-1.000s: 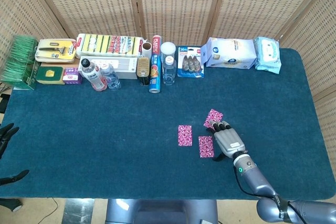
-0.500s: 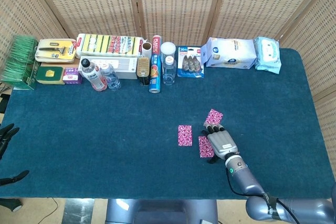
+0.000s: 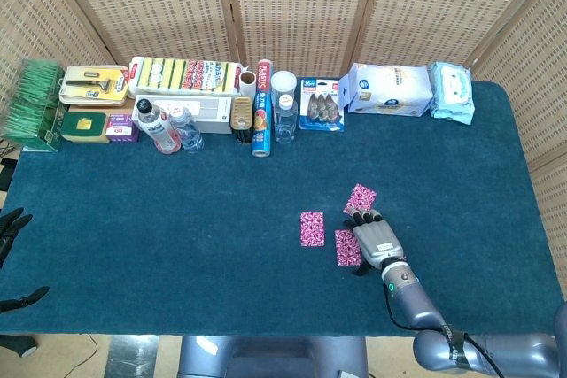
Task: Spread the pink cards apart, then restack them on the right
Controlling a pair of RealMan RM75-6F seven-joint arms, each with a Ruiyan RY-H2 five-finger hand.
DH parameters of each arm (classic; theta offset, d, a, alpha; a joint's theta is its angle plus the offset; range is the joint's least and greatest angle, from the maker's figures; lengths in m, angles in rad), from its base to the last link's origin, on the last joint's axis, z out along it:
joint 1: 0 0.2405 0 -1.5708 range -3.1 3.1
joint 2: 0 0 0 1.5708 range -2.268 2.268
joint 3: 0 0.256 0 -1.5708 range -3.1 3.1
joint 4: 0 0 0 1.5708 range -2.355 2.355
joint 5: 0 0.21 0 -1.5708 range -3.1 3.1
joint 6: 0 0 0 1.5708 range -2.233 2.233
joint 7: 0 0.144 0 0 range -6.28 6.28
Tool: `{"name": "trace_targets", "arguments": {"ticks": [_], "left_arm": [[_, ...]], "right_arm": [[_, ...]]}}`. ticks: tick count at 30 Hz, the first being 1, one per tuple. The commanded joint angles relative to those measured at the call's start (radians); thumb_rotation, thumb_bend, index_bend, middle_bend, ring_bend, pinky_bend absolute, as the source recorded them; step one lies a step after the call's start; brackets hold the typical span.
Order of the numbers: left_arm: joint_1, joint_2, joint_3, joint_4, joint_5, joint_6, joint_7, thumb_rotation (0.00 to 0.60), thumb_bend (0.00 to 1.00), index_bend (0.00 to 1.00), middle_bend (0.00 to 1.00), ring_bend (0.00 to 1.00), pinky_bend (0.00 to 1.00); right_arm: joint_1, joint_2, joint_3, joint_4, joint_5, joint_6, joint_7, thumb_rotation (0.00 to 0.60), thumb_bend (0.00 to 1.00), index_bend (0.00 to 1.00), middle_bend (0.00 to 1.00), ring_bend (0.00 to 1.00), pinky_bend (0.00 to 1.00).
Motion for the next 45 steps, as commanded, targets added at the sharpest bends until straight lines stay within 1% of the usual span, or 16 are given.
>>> {"name": "trace_targets", "arguments": {"ticks": [1, 13, 16, 20, 26, 30, 33, 41, 45], "left_arm": [[0.000, -0.001, 0.000, -0.001, 0.000, -0.001, 0.003, 0.600, 0.07, 0.00, 0.00, 0.00, 0.01], [0.001, -0.003, 0.001, -0.001, 0.000, 0.000, 0.007, 0.600, 0.07, 0.00, 0.00, 0.00, 0.01], [0.000, -0.003, 0.000, -0.002, -0.001, -0.001, 0.008, 0.600, 0.07, 0.00, 0.00, 0.00, 0.01], [0.000, -0.003, 0.001, -0.002, -0.001, -0.002, 0.008, 0.600, 0.07, 0.00, 0.00, 0.00, 0.01], [0.002, -0.003, 0.001, -0.002, 0.001, 0.001, 0.006, 0.600, 0.07, 0.00, 0.00, 0.00, 0.01], [0.000, -0.003, 0.002, -0.002, 0.002, -0.001, 0.005, 0.600, 0.07, 0.00, 0.00, 0.00, 0.01], [0.000, -0.003, 0.002, -0.002, 0.003, -0.002, 0.007, 0.600, 0.07, 0.00, 0.00, 0.00, 0.01], [0.000, -0.003, 0.002, -0.003, 0.001, -0.003, 0.008, 0.600, 0.06, 0.00, 0.00, 0.00, 0.01], [0.000, -0.003, 0.002, -0.003, 0.001, -0.002, 0.008, 0.600, 0.06, 0.00, 0.00, 0.00, 0.01]], "right_arm": [[-0.003, -0.002, -0.007, 0.000, -0.011, 0.005, 0.007, 0.501, 0.03, 0.14, 0.00, 0.00, 0.00], [-0.018, -0.032, -0.017, 0.033, -0.047, 0.017, 0.037, 0.504, 0.03, 0.15, 0.00, 0.00, 0.00], [-0.021, -0.037, -0.017, 0.040, -0.060, 0.018, 0.045, 0.505, 0.03, 0.16, 0.00, 0.00, 0.00], [-0.027, -0.044, -0.016, 0.052, -0.084, 0.021, 0.057, 0.504, 0.06, 0.18, 0.00, 0.00, 0.00], [-0.038, -0.055, -0.020, 0.067, -0.119, 0.028, 0.070, 0.504, 0.07, 0.19, 0.00, 0.00, 0.00], [-0.050, -0.066, -0.020, 0.082, -0.149, 0.031, 0.093, 0.529, 0.07, 0.21, 0.00, 0.00, 0.00], [-0.054, -0.068, -0.016, 0.087, -0.150, 0.027, 0.100, 0.543, 0.08, 0.21, 0.00, 0.00, 0.00], [-0.050, -0.064, -0.005, 0.085, -0.136, 0.009, 0.098, 0.543, 0.12, 0.23, 0.00, 0.00, 0.00], [-0.046, -0.064, 0.000, 0.084, -0.124, 0.005, 0.090, 0.543, 0.13, 0.23, 0.00, 0.00, 0.00]]}}
